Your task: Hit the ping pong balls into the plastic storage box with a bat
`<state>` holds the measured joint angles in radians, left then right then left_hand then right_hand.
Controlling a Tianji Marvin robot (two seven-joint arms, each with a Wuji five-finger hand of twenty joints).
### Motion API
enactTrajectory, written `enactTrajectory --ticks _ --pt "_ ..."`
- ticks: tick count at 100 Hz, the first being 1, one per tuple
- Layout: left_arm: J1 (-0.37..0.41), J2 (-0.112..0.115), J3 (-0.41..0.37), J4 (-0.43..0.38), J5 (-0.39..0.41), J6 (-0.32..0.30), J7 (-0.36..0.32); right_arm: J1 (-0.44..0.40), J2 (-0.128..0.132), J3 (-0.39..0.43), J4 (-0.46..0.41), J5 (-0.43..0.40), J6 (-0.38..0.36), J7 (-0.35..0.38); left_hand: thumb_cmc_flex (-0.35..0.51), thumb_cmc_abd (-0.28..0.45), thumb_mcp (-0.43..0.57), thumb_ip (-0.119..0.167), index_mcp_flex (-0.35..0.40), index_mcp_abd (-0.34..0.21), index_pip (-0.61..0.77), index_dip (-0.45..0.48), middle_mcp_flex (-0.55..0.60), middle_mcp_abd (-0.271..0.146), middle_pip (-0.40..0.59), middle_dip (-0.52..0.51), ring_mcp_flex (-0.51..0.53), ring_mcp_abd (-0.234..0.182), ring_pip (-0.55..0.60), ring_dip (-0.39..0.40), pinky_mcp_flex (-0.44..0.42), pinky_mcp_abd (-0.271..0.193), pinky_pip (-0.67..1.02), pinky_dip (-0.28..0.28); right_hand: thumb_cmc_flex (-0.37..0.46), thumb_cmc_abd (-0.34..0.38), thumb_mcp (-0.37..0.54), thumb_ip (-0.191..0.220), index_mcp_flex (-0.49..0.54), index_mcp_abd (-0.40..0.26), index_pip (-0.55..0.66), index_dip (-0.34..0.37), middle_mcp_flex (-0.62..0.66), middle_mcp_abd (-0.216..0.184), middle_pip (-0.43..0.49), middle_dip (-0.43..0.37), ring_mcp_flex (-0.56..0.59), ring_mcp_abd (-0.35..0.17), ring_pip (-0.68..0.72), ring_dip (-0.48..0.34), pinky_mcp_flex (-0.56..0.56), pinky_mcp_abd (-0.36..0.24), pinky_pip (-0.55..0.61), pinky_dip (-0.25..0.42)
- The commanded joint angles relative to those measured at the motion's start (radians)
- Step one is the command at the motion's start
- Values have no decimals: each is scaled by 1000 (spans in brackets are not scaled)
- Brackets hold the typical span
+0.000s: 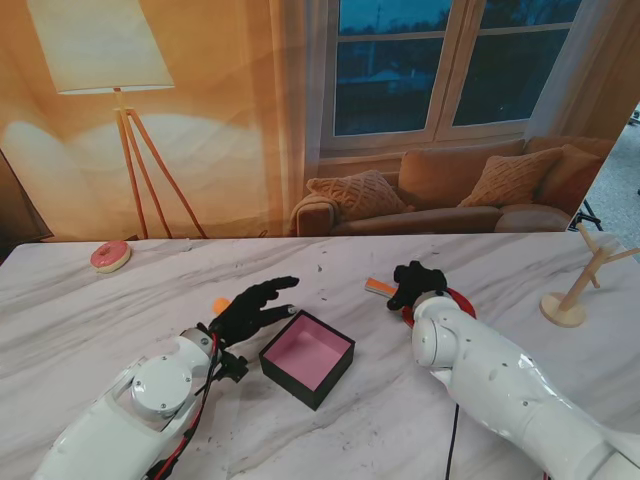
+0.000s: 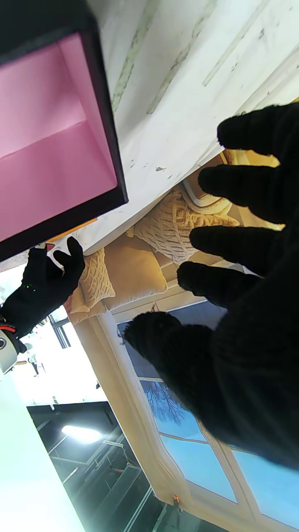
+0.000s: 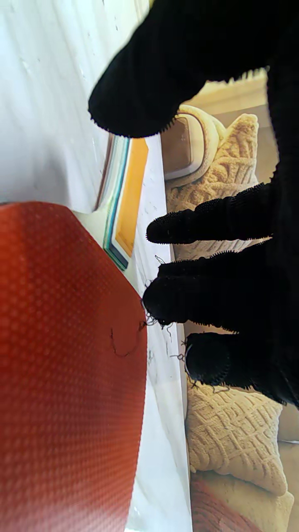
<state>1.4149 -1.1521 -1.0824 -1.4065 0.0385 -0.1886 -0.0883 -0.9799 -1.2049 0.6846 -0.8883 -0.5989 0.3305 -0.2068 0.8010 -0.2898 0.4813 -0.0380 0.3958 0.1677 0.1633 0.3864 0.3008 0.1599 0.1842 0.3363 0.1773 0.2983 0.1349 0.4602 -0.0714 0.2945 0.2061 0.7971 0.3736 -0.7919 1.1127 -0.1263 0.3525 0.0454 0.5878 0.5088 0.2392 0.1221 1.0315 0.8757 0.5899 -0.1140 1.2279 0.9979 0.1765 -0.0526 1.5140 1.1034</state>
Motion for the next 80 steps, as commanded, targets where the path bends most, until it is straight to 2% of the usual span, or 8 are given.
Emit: enactTrajectory --ticks 1,39,67,80 --pt "1 -6 -1 2 1 -2 -7 10 -18 -13 15 0 10 11 -10 -10 3 3 19 -20 -5 -3 15 -11 -2 5 2 -3 7 7 -3 -14 6 25 22 -28 69 -23 -22 12 21 11 16 12 26 15 37 -16 33 27 12 8 56 28" --pt "3 -6 -2 2 -2 -2 -6 70 -64 -103 135 24 31 -36 -10 -5 -2 2 19 -18 -5 -3 15 -10 -1 5 2 0 7 9 -4 -15 5 27 32 -38 90 -28 -31 73 69 35 48 26 64 29 101 -16 67 22 66 23 74 32" --pt "2 -6 -2 3 -4 -1 -10 112 -104 -164 234 58 32 -53 -8 -3 -6 2 19 -19 -5 -3 16 -10 -1 5 1 0 5 9 -5 -15 4 27 48 -40 114 -30 7 79 191 119 61 35 88 25 126 -18 81 8 87 27 78 25" --pt "3 -6 -2 2 -5 0 -9 124 -118 -183 265 67 28 -61 -7 -2 -7 2 20 -19 -5 -3 16 -8 -2 5 2 1 5 10 -5 -16 4 27 54 -36 124 -30 64 62 253 161 81 44 97 24 146 -19 92 2 108 34 84 19"
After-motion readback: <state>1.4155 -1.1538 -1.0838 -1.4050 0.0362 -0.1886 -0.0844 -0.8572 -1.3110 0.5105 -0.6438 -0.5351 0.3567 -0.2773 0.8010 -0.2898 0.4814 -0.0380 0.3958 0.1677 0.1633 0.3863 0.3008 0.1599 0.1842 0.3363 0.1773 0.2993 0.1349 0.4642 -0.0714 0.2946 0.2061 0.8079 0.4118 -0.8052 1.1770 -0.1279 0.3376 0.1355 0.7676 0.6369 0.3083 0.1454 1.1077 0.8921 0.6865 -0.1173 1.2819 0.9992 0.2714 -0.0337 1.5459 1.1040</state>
